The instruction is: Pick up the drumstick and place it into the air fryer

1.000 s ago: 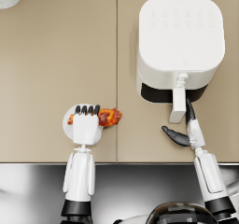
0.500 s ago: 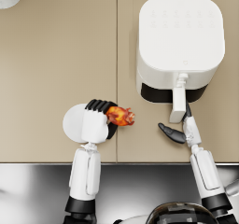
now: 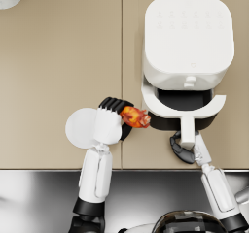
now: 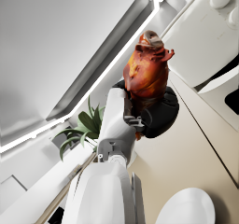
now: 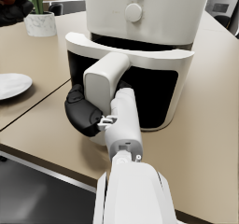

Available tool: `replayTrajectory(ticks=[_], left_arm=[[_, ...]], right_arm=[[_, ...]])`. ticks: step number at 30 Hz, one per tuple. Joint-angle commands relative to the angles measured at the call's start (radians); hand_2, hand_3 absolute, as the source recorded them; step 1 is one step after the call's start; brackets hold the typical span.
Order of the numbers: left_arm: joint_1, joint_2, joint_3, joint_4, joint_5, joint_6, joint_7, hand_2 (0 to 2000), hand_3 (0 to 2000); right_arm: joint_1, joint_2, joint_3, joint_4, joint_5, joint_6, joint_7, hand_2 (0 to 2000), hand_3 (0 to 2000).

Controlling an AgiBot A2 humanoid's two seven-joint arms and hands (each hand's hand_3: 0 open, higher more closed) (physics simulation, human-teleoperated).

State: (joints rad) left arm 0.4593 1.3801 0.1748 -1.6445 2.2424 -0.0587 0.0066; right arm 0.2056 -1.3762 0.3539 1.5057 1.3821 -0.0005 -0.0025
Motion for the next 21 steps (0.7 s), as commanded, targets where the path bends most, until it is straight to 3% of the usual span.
replayTrajectory(ticks=[1, 10, 19, 20, 21], left_arm=[[0.082, 0.037, 0.040, -0.011, 0.000, 0.000, 0.000, 2000, 2000], [0.245, 0.131, 0.138, 0.117, 0.000, 0.002, 0.000, 2000, 2000], [0.313, 0.188, 0.257, 0.189, 0.000, 0.002, 0.000, 2000, 2000], [0.447, -0.008, 0.524, 0.199, 0.000, 0.002, 0.000, 2000, 2000], [0.353, 0.148, 0.340, 0.214, -0.001, 0.001, 0.000, 2000, 2000]], right_arm=[[-0.033, 0.028, 0.065, 0.144, 0.000, 0.005, 0.000, 2000, 2000], [-0.130, 0.144, 0.161, 0.359, 0.002, 0.033, -0.001, 2000, 2000], [-0.186, 0.238, 0.280, 0.488, 0.002, 0.074, 0.006, 2000, 2000], [-0.193, 0.252, 0.291, 0.501, 0.002, 0.077, 0.007, 2000, 2000], [-0.197, 0.261, 0.304, 0.516, 0.002, 0.083, 0.008, 2000, 2000]])
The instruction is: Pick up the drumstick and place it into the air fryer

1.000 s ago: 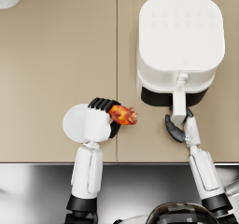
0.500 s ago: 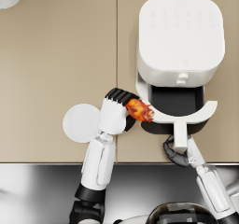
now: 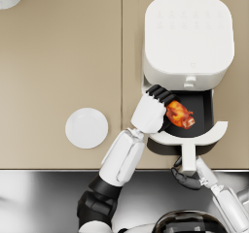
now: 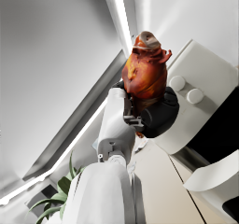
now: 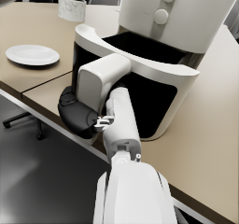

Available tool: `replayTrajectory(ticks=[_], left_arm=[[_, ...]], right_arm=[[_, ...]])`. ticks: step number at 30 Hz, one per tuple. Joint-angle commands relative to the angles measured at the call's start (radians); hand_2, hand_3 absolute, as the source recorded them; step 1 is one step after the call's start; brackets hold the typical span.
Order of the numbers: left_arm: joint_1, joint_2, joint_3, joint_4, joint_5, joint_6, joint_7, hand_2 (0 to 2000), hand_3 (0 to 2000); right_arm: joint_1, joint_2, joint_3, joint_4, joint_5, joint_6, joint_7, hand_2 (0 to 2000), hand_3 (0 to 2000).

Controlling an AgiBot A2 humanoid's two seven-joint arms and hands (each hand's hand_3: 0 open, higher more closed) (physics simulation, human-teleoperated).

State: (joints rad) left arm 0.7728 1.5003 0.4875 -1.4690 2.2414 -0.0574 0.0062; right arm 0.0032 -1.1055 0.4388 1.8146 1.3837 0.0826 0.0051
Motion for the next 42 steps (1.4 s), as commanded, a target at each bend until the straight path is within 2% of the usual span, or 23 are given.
replayTrajectory(ticks=[1, 4, 5, 6, 7, 8, 9, 12, 13, 16, 20, 24, 28, 33, 42], left_arm=[[0.048, 0.031, 0.043, 0.052, 0.001, -0.003, 0.000, 2000, 2000], [0.059, 0.048, 0.058, 0.102, 0.001, -0.002, 0.001, 2000, 2000], [0.061, 0.051, 0.059, 0.111, 0.001, -0.002, 0.001, 2000, 2000], [0.066, 0.058, 0.062, 0.127, 0.001, -0.002, 0.002, 2000, 2000], [0.065, 0.060, 0.069, 0.132, 0.001, -0.002, 0.002, 639, 1673], [0.057, 0.057, 0.068, 0.132, 0.001, 0.011, 0.000, 0, 1347], [0.049, 0.054, 0.064, 0.136, 0.001, 0.017, -0.001, 0, 1020], [-0.008, 0.027, 0.017, 0.087, 0.001, 0.026, -0.004, 0, 40], [-0.032, 0.018, -0.006, 0.060, 0.000, 0.010, -0.004, 0, 0], [-0.128, -0.035, -0.082, -0.064, 0.001, 0.039, -0.005, 0, 0], [-0.213, -0.075, -0.181, -0.196, 0.001, 0.052, -0.006, 0, 0], [-0.301, -0.105, -0.314, -0.297, 0.001, 0.056, -0.006, 0, 0], [-0.360, -0.109, -0.437, -0.336, 0.000, 0.057, -0.006, 0, 0], [-0.415, -0.111, -0.527, -0.367, 0.000, 0.057, -0.006, 0, 0], [-0.420, -0.115, -0.609, -0.384, 0.000, 0.057, -0.006, 0, 0]], right_arm=[[0.001, 0.000, 0.227, 0.217, 0.000, 0.001, 0.000, 2000, 2000], [-0.012, 0.029, 0.251, 0.251, 0.000, -0.003, -0.003, 2000, 2000], [-0.021, 0.049, 0.019, 0.040, 0.000, -0.005, -0.001, 2000, 2000], [-0.013, 0.030, 0.250, 0.260, 0.000, -0.005, -0.002, 2000, 2000], [-0.015, 0.032, 0.251, 0.266, 0.000, -0.006, -0.003, 2000, 2000], [-0.028, 0.066, 0.024, 0.054, 0.000, -0.003, -0.006, 2000, 2000], [-0.010, 0.021, 0.248, 0.259, 0.000, -0.002, -0.009, 2000, 2000], [-0.007, 0.013, 0.227, 0.255, 0.000, 0.005, -0.012, 2000, 2000], [-0.004, 0.009, 0.222, 0.254, 0.000, 0.008, -0.013, 2000, 2000], [0.000, 0.002, 0.205, 0.247, 0.000, 0.021, -0.006, 2000, 2000], [0.015, -0.030, 0.182, 0.231, -0.001, 0.042, -0.003, 2000, 2000], [0.065, -0.126, 0.090, 0.150, 0.000, 0.056, -0.003, 2000, 2000], [0.135, -0.221, 0.032, 0.036, 0.000, 0.084, -0.001, 2000, 2000], [0.223, -0.298, -0.022, -0.097, 0.002, 0.121, -0.021, 2000, 2000], [0.445, -0.367, -0.060, -0.363, 0.004, 0.154, -0.023, 2000, 2000]])
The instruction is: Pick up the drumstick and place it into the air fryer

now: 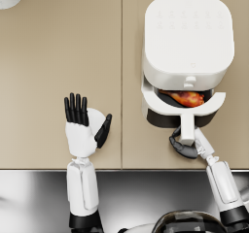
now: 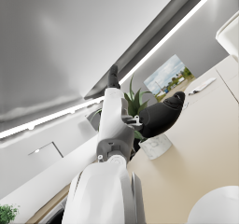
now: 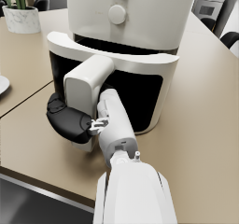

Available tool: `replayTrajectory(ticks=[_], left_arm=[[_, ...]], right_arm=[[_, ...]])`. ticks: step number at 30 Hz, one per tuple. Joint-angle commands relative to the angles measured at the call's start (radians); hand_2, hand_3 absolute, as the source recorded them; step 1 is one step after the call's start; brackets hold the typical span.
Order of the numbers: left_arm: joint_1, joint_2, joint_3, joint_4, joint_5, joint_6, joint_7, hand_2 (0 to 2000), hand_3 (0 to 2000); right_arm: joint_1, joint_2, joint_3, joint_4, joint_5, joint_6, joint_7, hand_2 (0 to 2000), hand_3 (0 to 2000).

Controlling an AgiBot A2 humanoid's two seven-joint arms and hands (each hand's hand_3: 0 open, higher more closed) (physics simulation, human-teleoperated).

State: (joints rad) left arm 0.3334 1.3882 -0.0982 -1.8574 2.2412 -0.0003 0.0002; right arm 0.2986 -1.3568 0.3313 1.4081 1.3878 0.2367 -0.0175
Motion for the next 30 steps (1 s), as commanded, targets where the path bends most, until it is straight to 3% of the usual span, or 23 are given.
replayTrajectory(ticks=[1, 7, 13, 16, 17, 18, 30], left_arm=[[0.022, -0.005, -0.025, 0.010, 0.000, 0.000, 0.000, 0, 0], [0.019, -0.007, -0.024, 0.011, 0.000, 0.000, 0.000, 0, 0], [0.009, -0.008, -0.015, -0.006, 0.000, 0.000, 0.000, 0, 0], [-0.003, -0.007, -0.008, -0.009, 0.000, 0.000, 0.000, 0, 0], [-0.008, -0.007, -0.012, -0.004, 0.000, 0.000, 0.000, 0, 0], [-0.010, -0.007, -0.011, -0.005, 0.000, 0.000, 0.000, 0, 0], [-0.016, -0.007, -0.008, -0.007, 0.000, 0.000, 0.000, 0, 0]], right_arm=[[0.174, -0.125, 0.039, 0.000, 0.000, -0.001, 0.000, 2000, 2000], [0.312, -0.182, 0.018, -0.216, 0.000, -0.037, 0.002, 2000, 2000], [0.426, -0.188, 0.056, -0.385, 0.000, -0.076, 0.008, 2000, 2000], [0.427, -0.155, 0.108, -0.377, -0.002, -0.025, 0.016, 2000, 2000], [0.310, -0.065, 0.039, -0.391, -0.003, -0.008, 0.017, 2000, 2000], [0.318, -0.055, 0.052, -0.396, -0.003, 0.004, 0.018, 2000, 2000], [0.342, -0.030, 0.084, -0.408, -0.004, 0.041, 0.019, 2000, 2000]])
